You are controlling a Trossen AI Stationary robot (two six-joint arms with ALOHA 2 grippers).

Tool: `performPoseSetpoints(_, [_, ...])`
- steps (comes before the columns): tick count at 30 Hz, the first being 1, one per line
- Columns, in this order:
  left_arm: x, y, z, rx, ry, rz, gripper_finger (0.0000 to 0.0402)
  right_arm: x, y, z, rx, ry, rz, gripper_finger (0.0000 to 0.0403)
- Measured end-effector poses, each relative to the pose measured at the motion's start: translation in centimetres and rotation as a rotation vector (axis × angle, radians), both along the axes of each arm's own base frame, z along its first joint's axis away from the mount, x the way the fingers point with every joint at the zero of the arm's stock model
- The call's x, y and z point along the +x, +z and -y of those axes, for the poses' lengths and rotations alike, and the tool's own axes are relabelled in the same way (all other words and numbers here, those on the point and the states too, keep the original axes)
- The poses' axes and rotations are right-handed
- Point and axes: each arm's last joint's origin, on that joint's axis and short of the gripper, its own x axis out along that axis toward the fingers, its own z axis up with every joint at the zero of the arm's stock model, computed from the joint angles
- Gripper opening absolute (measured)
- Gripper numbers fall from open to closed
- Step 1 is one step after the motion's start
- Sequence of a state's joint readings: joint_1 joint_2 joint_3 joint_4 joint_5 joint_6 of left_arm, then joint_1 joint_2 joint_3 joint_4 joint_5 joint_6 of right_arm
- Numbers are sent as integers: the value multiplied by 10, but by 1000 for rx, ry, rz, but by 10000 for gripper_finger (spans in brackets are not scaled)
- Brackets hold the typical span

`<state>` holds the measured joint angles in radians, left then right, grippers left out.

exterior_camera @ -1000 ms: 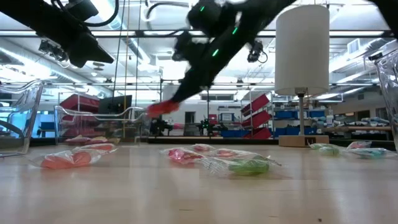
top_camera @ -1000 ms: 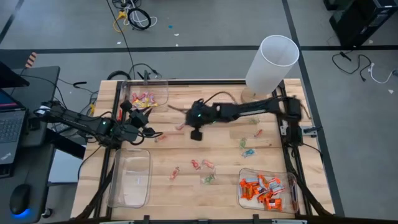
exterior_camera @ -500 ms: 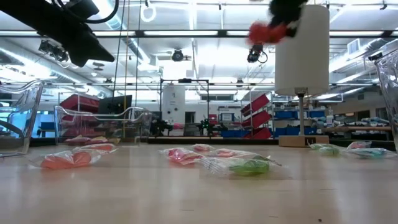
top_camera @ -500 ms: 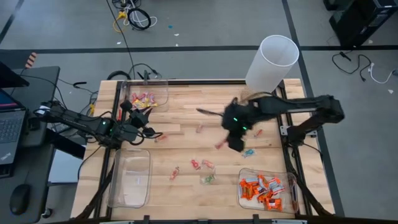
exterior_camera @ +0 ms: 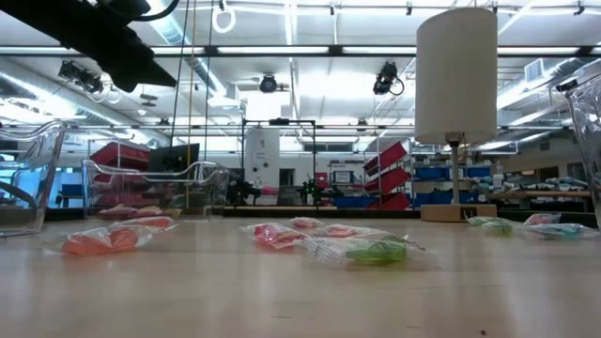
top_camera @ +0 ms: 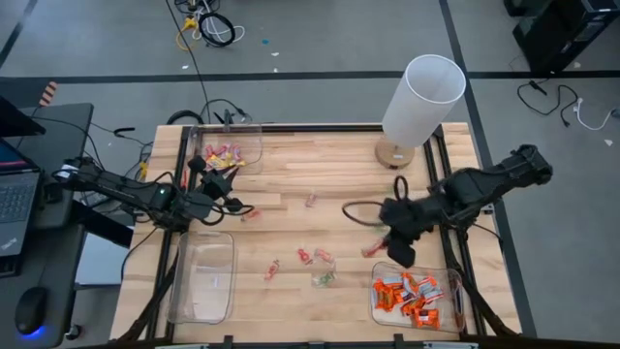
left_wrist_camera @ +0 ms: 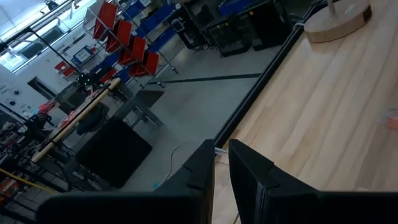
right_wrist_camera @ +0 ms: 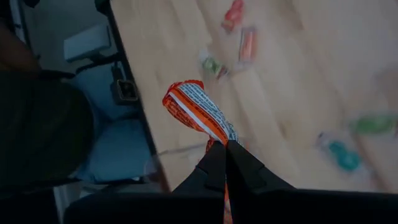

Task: Sort candy
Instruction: Put the chocolate into the bottom right transparent bin

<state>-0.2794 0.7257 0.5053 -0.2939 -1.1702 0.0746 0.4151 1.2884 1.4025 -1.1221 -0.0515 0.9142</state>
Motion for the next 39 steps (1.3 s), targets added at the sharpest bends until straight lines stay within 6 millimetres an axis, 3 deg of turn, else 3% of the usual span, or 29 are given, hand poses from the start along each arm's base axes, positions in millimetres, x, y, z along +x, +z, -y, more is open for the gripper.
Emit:
performPoseSetpoints(16, [4, 5, 2, -50, -58, 63, 49, -45, -6, -50, 72, -207, -205, 0])
performPoseSetpoints(25, [5, 8, 2, -24, -72, 64, 49, -72, -17, -65, 64, -348, -477, 0])
performPoseSetpoints(39, [7, 11, 3, -8, -79, 69, 49, -64, -48, -113, 132, -363, -834, 0])
